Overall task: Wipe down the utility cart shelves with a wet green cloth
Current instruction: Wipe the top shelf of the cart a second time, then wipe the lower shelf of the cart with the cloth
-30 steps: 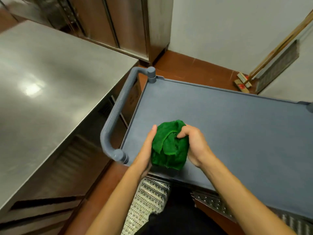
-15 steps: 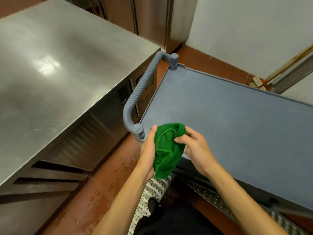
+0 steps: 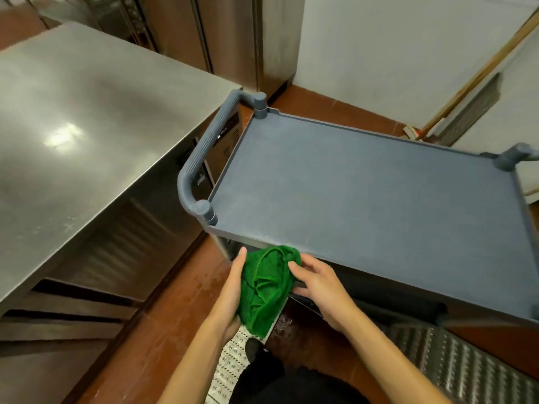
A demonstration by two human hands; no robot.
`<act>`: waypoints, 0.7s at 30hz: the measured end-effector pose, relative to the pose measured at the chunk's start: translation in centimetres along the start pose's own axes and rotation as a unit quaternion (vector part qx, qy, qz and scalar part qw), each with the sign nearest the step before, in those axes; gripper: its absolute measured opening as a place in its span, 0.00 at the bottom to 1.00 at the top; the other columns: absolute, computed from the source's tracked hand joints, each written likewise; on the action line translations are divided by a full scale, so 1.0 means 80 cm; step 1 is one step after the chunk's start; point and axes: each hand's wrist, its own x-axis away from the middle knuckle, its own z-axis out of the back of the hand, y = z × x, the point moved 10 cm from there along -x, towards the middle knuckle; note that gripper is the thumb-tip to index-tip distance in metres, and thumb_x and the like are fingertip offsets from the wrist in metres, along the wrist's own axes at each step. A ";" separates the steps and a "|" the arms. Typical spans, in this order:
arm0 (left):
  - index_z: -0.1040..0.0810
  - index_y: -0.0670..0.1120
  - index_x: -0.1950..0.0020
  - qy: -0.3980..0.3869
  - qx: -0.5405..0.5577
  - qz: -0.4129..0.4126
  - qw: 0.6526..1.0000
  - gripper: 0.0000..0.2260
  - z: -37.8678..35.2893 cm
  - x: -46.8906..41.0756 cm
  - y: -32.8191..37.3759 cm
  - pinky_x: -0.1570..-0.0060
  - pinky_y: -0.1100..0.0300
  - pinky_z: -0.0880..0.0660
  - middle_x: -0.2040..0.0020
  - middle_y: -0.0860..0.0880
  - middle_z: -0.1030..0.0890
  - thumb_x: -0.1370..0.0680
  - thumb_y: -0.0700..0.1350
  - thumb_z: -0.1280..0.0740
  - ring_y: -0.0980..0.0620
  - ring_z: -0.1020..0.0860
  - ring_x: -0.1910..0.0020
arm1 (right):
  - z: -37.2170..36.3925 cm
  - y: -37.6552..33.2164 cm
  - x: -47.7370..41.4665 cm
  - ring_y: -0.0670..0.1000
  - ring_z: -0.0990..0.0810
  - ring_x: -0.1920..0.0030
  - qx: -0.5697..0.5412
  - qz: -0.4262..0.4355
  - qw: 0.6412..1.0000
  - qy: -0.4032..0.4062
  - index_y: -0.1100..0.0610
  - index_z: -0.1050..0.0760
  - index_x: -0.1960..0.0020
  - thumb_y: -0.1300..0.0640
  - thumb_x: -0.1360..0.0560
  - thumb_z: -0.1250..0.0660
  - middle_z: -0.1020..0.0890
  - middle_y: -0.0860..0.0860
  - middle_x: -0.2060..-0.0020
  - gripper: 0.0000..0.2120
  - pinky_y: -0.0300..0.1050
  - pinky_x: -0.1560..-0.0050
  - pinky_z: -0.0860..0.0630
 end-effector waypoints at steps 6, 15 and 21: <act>0.27 0.48 0.31 -0.037 -0.127 0.014 0.991 0.40 -0.043 -0.012 -0.071 0.39 0.45 0.22 0.42 0.45 0.15 0.39 0.53 0.16 0.44 0.16 0.43 | 0.074 0.034 0.034 0.51 0.16 0.45 -0.039 0.005 0.999 0.028 0.58 0.20 0.41 0.52 0.22 0.31 0.14 0.53 0.47 0.13 0.51 0.42 0.20; 0.19 0.50 0.39 -0.063 -0.186 -0.031 0.980 0.18 -0.053 -0.105 -0.126 0.47 0.55 0.20 0.47 0.48 0.13 0.28 0.45 0.24 0.50 0.15 0.48 | 0.154 0.120 -0.027 0.49 0.15 0.48 -0.029 0.098 0.986 0.135 0.61 0.20 0.43 0.65 0.24 0.31 0.14 0.52 0.50 0.10 0.36 0.51 0.22; 0.18 0.50 0.41 -0.074 -0.191 -0.063 0.977 0.15 -0.038 -0.200 -0.170 0.53 0.62 0.20 0.48 0.51 0.13 0.26 0.50 0.29 0.53 0.15 0.47 | 0.195 0.189 -0.096 0.47 0.17 0.44 -0.001 0.127 0.976 0.177 0.54 0.18 0.44 0.60 0.21 0.35 0.14 0.49 0.48 0.09 0.43 0.41 0.23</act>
